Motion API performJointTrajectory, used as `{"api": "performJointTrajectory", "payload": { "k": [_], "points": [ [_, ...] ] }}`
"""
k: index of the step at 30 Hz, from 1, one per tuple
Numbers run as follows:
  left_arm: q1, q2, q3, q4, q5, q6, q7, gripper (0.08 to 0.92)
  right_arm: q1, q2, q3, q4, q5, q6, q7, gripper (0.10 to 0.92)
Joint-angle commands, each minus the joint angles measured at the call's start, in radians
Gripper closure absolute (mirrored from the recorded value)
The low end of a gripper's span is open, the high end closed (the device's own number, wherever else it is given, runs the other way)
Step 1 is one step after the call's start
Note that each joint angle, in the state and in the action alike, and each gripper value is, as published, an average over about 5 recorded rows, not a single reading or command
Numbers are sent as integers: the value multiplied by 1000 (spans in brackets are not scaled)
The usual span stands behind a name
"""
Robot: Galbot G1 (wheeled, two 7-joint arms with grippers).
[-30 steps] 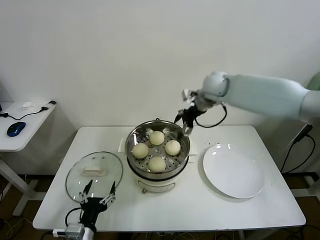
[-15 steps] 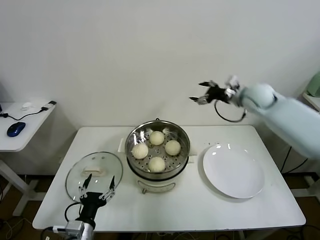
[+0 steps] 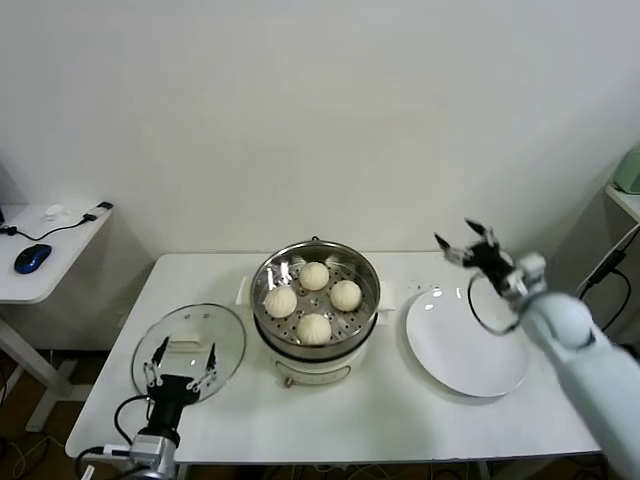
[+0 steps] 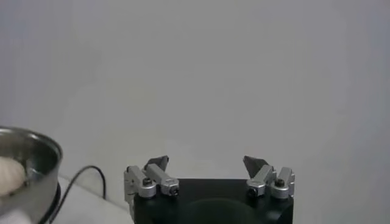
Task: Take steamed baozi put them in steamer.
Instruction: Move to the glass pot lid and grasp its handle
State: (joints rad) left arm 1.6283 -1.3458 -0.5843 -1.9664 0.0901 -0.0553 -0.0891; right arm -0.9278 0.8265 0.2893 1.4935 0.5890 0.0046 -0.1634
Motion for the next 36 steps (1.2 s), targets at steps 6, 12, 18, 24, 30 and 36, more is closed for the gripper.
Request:
{"api": "performJointTrajectory", "payload": {
  "k": [6, 12, 18, 24, 30, 36],
  "points": [
    [-9, 16, -6, 36, 149, -31, -28, 177, -515, 354, 345, 40, -200, 197, 57, 203],
    [-20, 15, -25, 113, 433, -85, -168, 177, -498, 414, 315, 53, -265, 161, 86, 203],
    [-67, 41, -66, 300, 1018, -137, -434, 177, -492, 430, 296, 75, -306, 129, 92, 203],
    [-72, 104, -38, 431, 1217, -51, -493, 177, -506, 427, 294, 89, -348, 123, 86, 203],
    [-125, 102, -34, 461, 1227, -14, -438, 177, -528, 426, 303, 96, -358, 127, 83, 203],
    [-194, 88, -11, 467, 1183, 27, -339, 177, -558, 430, 317, 93, -357, 146, 78, 203]
  ]
}}
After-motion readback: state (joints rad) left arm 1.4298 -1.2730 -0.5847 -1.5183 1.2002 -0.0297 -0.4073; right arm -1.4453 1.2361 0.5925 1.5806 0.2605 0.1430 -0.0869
